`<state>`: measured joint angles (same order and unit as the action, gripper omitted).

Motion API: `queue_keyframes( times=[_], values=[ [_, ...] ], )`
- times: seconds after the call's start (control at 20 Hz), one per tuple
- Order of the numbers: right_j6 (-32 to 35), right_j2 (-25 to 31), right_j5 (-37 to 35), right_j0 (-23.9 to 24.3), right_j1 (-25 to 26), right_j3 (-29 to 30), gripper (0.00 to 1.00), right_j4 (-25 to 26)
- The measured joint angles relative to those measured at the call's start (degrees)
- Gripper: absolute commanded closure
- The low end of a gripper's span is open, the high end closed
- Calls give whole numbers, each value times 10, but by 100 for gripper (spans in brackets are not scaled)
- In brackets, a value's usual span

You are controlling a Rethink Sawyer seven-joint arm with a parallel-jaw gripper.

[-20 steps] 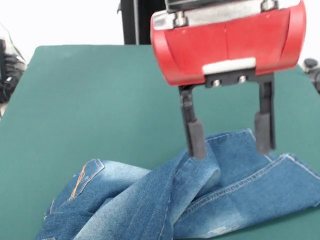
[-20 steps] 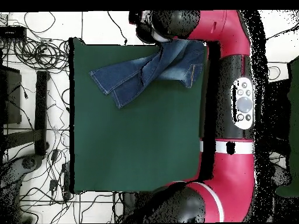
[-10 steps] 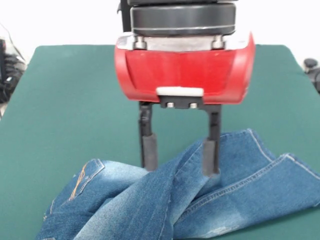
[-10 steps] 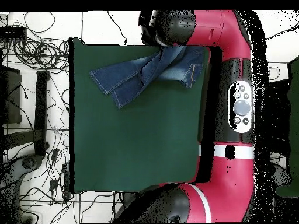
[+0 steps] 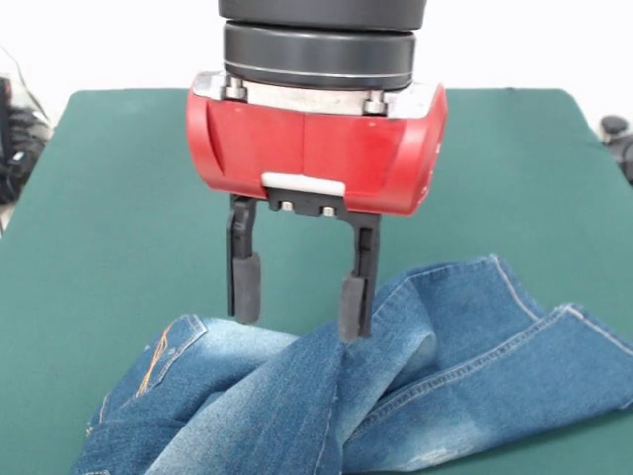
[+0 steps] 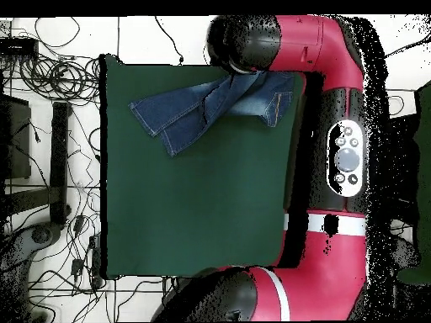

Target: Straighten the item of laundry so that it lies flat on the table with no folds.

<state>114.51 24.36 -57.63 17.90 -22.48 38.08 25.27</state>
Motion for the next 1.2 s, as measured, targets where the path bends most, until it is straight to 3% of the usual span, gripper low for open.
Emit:
queue_keyframes(
  times=[1.2],
  values=[
    [53, -74, 32, -29, 18, 8, 0, -94]
  ],
)
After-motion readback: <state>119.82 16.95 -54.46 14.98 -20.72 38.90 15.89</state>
